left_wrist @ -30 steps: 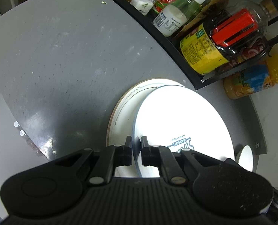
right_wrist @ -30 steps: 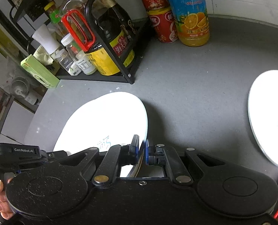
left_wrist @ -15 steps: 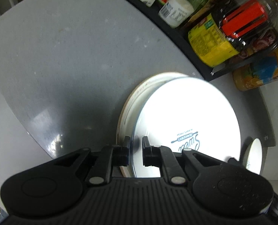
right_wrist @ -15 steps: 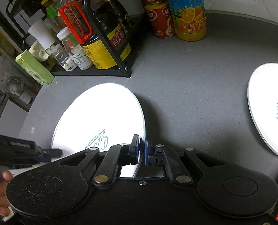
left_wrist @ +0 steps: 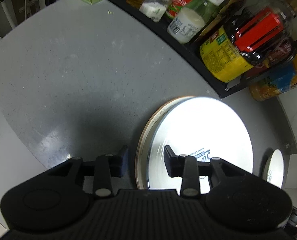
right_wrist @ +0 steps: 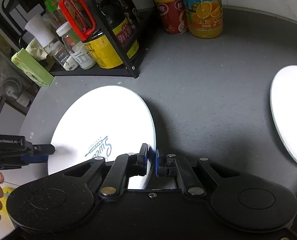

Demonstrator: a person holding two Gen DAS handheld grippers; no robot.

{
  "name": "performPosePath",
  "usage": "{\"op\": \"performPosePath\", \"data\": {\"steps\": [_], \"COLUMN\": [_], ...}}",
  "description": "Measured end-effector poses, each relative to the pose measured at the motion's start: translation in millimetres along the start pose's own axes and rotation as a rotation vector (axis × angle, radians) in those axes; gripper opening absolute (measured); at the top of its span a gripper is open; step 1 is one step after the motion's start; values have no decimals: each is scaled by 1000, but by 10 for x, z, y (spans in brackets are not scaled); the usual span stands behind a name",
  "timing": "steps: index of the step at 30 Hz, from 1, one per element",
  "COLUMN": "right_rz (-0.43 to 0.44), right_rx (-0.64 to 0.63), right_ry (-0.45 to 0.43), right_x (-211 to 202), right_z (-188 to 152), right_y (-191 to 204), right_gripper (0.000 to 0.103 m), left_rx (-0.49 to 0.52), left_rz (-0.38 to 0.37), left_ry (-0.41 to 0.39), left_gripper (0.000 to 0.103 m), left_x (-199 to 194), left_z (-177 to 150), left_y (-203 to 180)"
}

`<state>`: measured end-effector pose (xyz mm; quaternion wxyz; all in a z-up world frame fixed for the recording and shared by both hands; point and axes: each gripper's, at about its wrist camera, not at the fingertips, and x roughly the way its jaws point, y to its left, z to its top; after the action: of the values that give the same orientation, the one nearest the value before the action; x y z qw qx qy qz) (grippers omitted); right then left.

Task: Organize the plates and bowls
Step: 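Open both grippers and release the 'Sweet' plate on the large plate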

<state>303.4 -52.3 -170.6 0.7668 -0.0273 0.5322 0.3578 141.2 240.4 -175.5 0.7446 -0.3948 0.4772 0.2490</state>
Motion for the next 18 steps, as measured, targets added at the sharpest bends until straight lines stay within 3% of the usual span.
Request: {"op": "performPosePath", "data": {"steps": [3, 5, 13, 18], "right_rz": [-2, -29, -38, -54], "right_rx": [5, 5, 16, 25], "right_ry": [9, 8, 14, 16], "right_x": [44, 62, 99, 28], "right_z": [-14, -19, -18, -33], "right_y": [10, 12, -22, -15], "right_gripper": [8, 22, 36, 42], "left_rx": [0, -17, -21, 36], "left_rz": [35, 29, 45, 115], "left_ry": [17, 31, 33, 34], "left_gripper": [37, 40, 53, 54], "left_x": [108, 149, 159, 100], "left_z": [19, 36, 101, 112], "left_y": [17, 55, 114, -13]}}
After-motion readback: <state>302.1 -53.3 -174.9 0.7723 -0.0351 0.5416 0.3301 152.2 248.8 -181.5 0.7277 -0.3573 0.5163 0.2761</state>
